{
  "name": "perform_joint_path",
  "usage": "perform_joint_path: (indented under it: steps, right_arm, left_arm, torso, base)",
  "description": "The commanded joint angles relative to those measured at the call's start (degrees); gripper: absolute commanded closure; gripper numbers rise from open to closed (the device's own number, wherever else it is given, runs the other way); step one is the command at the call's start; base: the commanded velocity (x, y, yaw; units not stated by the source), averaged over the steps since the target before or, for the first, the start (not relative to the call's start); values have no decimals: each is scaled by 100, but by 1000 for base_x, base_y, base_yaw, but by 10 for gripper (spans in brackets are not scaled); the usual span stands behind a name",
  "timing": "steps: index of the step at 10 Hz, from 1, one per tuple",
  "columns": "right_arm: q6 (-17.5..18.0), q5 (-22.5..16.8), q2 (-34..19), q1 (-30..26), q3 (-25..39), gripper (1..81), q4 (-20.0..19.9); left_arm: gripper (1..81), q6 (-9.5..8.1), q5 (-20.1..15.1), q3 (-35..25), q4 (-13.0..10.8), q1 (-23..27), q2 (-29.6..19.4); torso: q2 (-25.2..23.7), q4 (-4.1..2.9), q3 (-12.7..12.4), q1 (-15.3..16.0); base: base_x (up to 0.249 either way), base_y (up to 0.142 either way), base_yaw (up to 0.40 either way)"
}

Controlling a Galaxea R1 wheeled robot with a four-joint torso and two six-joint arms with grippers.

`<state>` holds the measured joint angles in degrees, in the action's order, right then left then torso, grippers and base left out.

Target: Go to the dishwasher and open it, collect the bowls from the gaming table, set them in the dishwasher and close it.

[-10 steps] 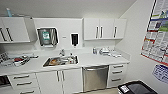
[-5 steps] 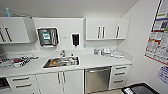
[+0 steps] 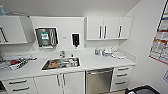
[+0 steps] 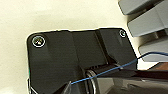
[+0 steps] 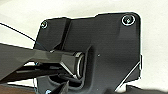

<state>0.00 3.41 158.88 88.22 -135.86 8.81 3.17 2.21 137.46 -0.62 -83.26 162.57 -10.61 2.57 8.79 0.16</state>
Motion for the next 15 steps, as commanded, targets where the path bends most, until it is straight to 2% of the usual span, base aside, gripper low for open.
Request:
perform_joint_path:
  steps: [1,15]
  right_arm:
    - [-26,-271,-126,-283,26,10,50]
    - [-26,-263,-91,-309,0,10,41]
  left_arm:
    - [10,35,-273,-53,1,332,-32]
    - [10,35,-273,-53,-17,332,-5]
  torso:
    - [0,0,0,0]
    - [-4,0,0,-11]
  base:
    - [113,0,0]
    - [114,0,0]
